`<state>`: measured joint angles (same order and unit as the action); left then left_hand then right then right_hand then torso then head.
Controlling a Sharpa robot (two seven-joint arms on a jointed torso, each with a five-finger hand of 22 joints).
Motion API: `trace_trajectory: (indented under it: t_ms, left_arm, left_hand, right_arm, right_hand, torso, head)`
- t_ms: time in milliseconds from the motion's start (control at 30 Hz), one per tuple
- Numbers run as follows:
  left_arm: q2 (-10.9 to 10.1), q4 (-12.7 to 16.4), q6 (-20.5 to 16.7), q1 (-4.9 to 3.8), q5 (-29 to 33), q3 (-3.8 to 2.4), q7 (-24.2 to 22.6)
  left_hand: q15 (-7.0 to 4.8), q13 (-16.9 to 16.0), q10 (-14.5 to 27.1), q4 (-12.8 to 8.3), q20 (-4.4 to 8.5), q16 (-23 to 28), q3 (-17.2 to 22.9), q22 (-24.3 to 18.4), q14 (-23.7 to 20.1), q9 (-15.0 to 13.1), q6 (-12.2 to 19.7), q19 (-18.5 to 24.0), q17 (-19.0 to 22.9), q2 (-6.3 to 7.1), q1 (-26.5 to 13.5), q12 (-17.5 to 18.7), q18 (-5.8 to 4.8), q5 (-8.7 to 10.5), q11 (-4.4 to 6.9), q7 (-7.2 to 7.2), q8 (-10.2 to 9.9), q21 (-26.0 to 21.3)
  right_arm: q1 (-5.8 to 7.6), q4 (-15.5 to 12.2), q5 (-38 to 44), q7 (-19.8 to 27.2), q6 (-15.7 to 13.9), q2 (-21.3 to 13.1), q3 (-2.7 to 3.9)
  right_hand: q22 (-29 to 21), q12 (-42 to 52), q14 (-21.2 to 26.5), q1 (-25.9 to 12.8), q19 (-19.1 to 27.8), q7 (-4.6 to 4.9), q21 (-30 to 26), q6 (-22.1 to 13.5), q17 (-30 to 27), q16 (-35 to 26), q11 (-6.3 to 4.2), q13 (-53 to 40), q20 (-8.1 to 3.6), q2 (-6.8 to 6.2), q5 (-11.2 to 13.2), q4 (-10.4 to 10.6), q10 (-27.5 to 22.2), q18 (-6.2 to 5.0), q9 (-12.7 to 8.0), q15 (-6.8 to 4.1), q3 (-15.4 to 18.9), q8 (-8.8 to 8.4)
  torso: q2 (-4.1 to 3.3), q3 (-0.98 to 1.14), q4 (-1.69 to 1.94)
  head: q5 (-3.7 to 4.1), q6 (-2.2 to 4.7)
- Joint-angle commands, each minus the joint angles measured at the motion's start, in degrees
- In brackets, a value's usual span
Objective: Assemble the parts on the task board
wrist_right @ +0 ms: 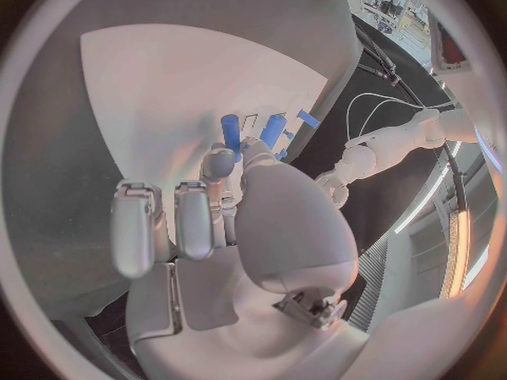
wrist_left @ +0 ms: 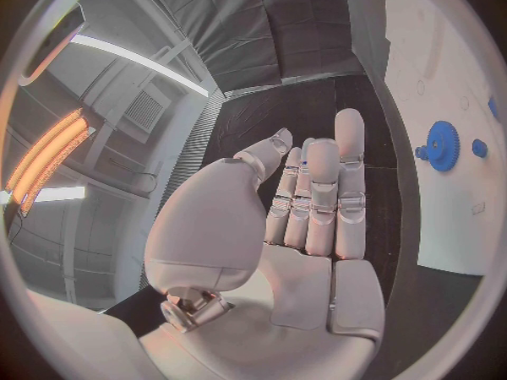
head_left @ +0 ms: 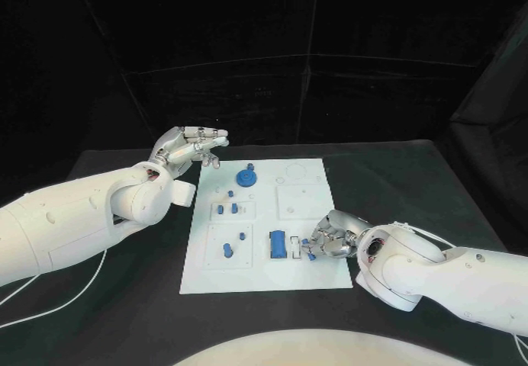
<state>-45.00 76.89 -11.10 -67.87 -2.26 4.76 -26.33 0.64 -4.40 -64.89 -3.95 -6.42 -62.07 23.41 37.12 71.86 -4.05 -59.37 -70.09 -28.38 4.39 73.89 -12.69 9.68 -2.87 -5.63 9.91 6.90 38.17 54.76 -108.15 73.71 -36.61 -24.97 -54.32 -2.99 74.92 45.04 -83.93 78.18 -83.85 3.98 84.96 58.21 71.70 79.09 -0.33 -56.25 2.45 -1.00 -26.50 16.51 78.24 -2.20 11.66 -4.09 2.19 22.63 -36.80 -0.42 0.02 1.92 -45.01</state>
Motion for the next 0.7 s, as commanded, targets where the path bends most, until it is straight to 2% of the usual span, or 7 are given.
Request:
trace_trajectory:
  t_ms: [33, 367, 700]
  left_arm:
    - [0.10, 0.07, 0.53, -0.08, 0.18, -0.05, -0.29]
    - [0.13, 0.09, 0.60, -0.08, 0.18, -0.05, -0.21]
    - [0.03, 0.18, 0.64, -0.08, 0.18, -0.05, -0.16]
  left_hand:
    - [0.05, -0.07, 0.25, 0.02, 0.02, 0.17, -0.44, -0.06, -0.32, -0.03, 0.16, 0.08, 0.06, -0.61, -0.02, -0.19, 0.80, 0.00, 0.04, 0.01, 0.28, -0.34]
    - [0.05, -0.07, 0.25, 0.02, 0.02, 0.17, -0.44, -0.06, -0.32, -0.03, 0.16, 0.08, 0.06, -0.61, -0.02, -0.19, 0.80, 0.00, 0.04, 0.01, 0.28, -0.34]
    - [0.05, -0.07, 0.25, 0.02, 0.02, 0.17, -0.44, -0.06, -0.32, -0.03, 0.16, 0.08, 0.06, -0.61, -0.02, -0.19, 0.80, 0.00, 0.04, 0.01, 0.28, -0.34]
  right_arm:
    - [0.07, 0.25, -0.30, 0.40, -2.92, 0.44, 0.02]
    - [0.07, 1.22, -0.03, 0.47, -2.76, 2.36, 0.03]
    - [0.07, 1.98, -0.67, 0.45, -0.27, 3.32, 0.03]
  right_hand:
    - [8.34, 0.24, -2.95, -0.48, -1.06, 0.05, 0.20, 0.45, 0.07, 0.31, -0.17, -0.08, -0.05, -0.16, -0.34, -0.07, 0.40, 0.28, 0.10, -0.08, 0.38, -0.12]
    - [8.33, 0.19, -2.95, -0.51, -1.05, -0.02, 0.19, 0.57, 0.04, 0.30, -0.23, -0.05, -0.07, -0.11, -0.47, -0.12, 0.42, 0.28, 0.13, -0.11, 0.37, -0.10]
    - [8.26, 0.15, -2.94, -1.14, -1.00, -0.04, 0.14, 0.75, 0.01, 0.28, -0.25, -0.06, -0.13, -0.03, -0.61, 0.02, 0.45, 0.26, 0.19, -0.16, 0.60, -0.15]
  torso:
    - [-0.02, 0.00, -0.04]
    - [0.00, -0.02, -0.03]
    - [0.03, -0.04, -0.02]
  head:
    - [-0.10, 0.05]
    - [-0.25, -0.05]
    - [-0.44, -0.20]
